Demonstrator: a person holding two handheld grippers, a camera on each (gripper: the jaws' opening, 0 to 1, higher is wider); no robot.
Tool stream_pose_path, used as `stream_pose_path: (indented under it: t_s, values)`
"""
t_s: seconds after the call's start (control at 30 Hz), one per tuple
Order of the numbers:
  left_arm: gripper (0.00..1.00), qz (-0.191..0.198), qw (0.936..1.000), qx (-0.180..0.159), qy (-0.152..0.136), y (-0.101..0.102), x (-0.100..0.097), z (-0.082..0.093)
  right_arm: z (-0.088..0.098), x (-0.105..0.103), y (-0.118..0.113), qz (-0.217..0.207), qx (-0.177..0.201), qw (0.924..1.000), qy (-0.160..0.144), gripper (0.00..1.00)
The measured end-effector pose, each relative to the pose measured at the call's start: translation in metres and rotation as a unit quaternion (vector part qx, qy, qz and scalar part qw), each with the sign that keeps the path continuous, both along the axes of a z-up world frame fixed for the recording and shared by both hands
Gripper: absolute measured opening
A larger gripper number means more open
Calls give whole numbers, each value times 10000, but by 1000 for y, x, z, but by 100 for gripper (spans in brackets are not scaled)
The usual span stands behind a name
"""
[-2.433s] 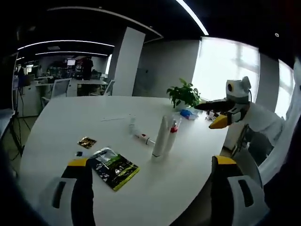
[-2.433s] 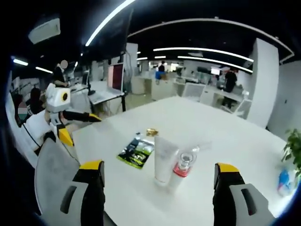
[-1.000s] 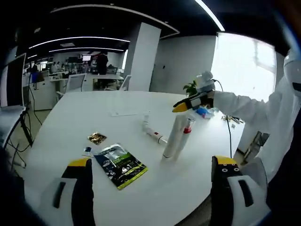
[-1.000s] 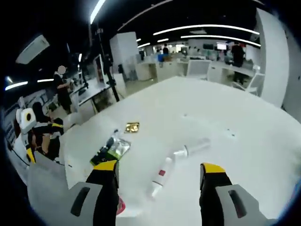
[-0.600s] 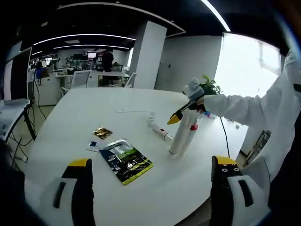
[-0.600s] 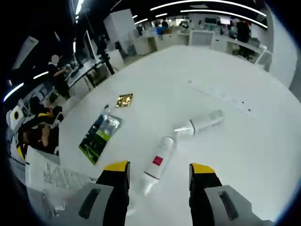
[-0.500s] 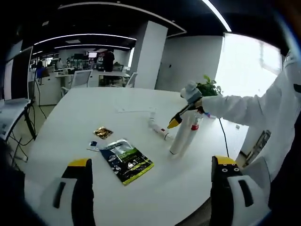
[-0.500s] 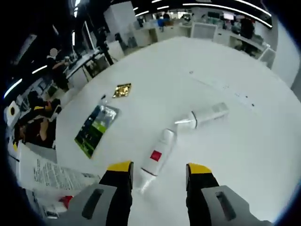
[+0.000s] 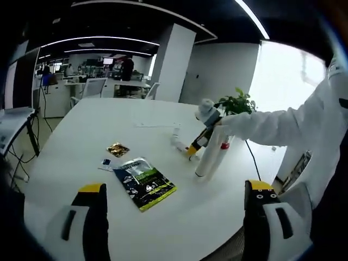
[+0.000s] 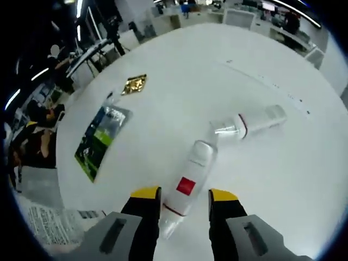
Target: Arrange the skincare products in the storage area until every visible bottle or jar stands upright without overlapping.
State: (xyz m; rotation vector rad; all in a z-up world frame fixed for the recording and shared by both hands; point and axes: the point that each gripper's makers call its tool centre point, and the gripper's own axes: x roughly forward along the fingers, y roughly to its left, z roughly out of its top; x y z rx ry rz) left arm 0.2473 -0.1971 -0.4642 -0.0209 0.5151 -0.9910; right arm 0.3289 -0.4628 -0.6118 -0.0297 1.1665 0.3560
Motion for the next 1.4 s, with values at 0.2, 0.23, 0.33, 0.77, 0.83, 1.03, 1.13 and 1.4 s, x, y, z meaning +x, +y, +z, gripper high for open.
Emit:
stream_pose_path:
  t_s: [0.2,0.23,0.33,0.77,0.83,1.03,1.13,1.4]
  values:
    - [100,0,10000,0,47,0,1,-3,-2,4,1,-24,-126,9999,12,31]
    - [100,-8,10000,-10,50,-1,0,-3,-2,4,2,3,-128,9999,13,30]
    - [100,-34,10000,-7,70,-4,0,-5,-2,1,2,33,-215,9998,52,29]
    - [100,-131,9998,-27,129,-9,-4,-7,-5,5,-7,1032,-1014,9895,-62,18]
    - [100,-140,9998,-12,139,-9,-4,-8,-6,6,-6,1001,-968,9902,-51,18]
    - [100,-205,9997,-2,157,-14,-6,-9,-6,7,-8,1110,-910,9896,-134,16]
    - [100,-193,9997,10,129,-14,-5,-7,-6,10,-8,961,-849,9916,-173,15]
    - [100,-137,9999,25,83,-10,-5,-3,-4,11,-14,1304,-1061,9848,-440,13]
